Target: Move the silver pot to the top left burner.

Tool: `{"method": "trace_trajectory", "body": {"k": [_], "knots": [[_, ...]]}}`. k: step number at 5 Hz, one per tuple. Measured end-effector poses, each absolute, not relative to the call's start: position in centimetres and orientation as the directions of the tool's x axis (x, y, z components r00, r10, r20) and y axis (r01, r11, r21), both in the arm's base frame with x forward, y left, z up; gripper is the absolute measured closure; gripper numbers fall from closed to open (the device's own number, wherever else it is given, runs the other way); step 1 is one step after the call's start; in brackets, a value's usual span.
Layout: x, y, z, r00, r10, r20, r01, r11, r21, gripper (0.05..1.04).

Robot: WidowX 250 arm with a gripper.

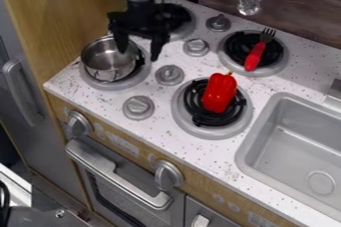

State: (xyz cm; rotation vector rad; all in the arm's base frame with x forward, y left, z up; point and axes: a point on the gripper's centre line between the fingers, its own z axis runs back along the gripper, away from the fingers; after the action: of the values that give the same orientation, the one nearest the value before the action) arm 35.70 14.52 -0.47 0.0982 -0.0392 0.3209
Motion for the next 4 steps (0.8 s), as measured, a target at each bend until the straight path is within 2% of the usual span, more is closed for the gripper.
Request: {"method": "trace_trajectory", "body": {"k": [1,2,3,4], "knots": [[35.8,15.1,-2.9,0.946,0.324,-0.019,-0.322,0.943,0.079,0.085],[36.0,14.6,-4.1,0.948,0.318,-0.024,-0.317,0.948,0.035,0.133],[35.6,14.4,-4.6,0.961,0.273,-0.031,-0.27,0.96,0.072,0.413],[35.6,14.3,-3.9,0.974,0.225,0.005,-0.224,0.968,0.112,0.716]]}}
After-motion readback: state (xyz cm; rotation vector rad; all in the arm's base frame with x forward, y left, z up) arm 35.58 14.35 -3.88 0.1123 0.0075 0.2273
